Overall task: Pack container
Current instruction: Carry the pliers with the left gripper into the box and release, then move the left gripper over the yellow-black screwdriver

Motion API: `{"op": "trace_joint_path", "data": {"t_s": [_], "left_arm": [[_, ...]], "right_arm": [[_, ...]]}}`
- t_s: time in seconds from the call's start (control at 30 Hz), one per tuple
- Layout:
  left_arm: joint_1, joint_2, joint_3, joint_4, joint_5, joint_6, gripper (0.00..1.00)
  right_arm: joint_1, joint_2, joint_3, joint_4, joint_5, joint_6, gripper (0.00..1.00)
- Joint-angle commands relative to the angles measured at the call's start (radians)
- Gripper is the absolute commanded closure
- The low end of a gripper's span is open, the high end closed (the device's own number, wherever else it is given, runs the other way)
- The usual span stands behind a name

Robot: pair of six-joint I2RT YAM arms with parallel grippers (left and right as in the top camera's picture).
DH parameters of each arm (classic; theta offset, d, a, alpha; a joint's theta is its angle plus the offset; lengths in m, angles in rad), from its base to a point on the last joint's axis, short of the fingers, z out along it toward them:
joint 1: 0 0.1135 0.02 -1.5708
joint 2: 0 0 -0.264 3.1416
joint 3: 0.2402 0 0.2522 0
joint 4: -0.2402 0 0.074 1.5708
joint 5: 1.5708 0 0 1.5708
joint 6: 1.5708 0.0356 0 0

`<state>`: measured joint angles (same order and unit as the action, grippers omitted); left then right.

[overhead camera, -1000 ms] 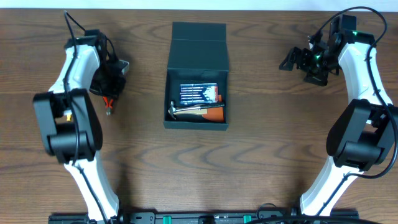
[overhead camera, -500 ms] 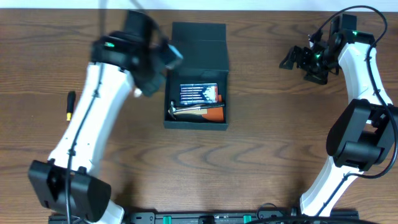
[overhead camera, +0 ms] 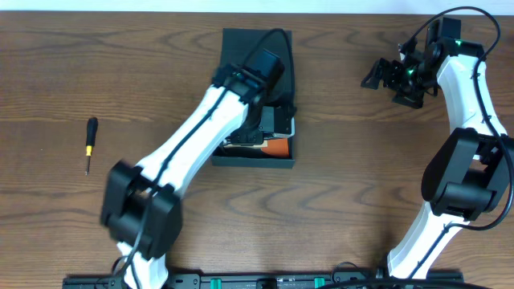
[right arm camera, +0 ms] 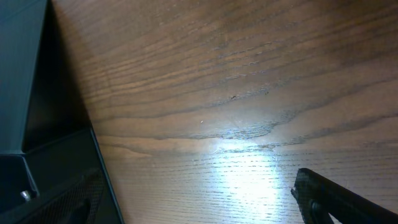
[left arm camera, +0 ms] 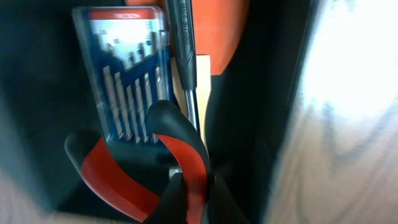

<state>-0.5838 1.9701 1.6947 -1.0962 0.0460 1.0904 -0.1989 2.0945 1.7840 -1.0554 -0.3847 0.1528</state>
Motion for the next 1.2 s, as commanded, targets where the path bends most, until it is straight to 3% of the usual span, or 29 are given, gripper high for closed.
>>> {"op": "trace_joint_path", "data": {"t_s": [0.0, 0.17, 0.33, 0.37, 0.43, 0.47, 0.57, 0.7, 0.83, 0.9, 1.03, 1.17], "left_arm": [[0.009, 0.08, -0.009, 0.027, -0.047, 0.069, 0.94], [0.009, 0.148, -0.009, 0.089, -0.129, 0.069, 0.93], [0.009, 0.146, -0.006, 0.096, -0.145, 0.041, 0.77], [0.009, 0.142, -0.002, 0.096, -0.149, 0.017, 0.72], [0.01, 0.129, 0.018, 0.096, -0.148, -0.081, 0.36], [0.012, 0.12, 0.032, 0.096, -0.148, -0.14, 0.27], [0.025, 0.08, 0.078, 0.09, -0.145, -0.318, 0.16], [0.042, -0.029, 0.121, 0.047, -0.144, -0.459, 0.16], [0.069, -0.193, 0.129, -0.003, -0.145, -0.488, 0.38], [0.109, -0.275, 0.129, -0.03, -0.151, -0.52, 0.39], [0.264, -0.379, 0.129, -0.105, -0.16, -0.607, 0.53], [0.459, -0.387, 0.124, -0.193, -0.159, -0.692, 0.49]], "right_arm": [[0.011, 0.011, 0.001, -0.003, 0.003, 0.007, 0.01], [0.011, 0.011, 0.001, -0.012, 0.003, 0.007, 0.01], [0.01, 0.011, 0.0, -0.019, 0.004, 0.007, 0.01], [0.01, 0.011, 0.001, -0.019, 0.004, 0.007, 0.01], [0.01, 0.011, 0.0, -0.018, 0.004, 0.007, 0.01], [0.01, 0.011, 0.001, -0.018, 0.004, 0.007, 0.01], [0.011, 0.011, 0.0, -0.015, 0.004, 0.007, 0.01], [0.011, 0.011, 0.001, -0.011, 0.004, 0.007, 0.01], [0.011, 0.011, 0.001, -0.011, 0.004, 0.007, 0.01], [0.011, 0.011, 0.001, -0.011, 0.004, 0.007, 0.01], [0.011, 0.011, 0.001, -0.011, 0.004, 0.007, 0.01], [0.011, 0.011, 0.001, -0.009, 0.004, 0.007, 0.01]]}}
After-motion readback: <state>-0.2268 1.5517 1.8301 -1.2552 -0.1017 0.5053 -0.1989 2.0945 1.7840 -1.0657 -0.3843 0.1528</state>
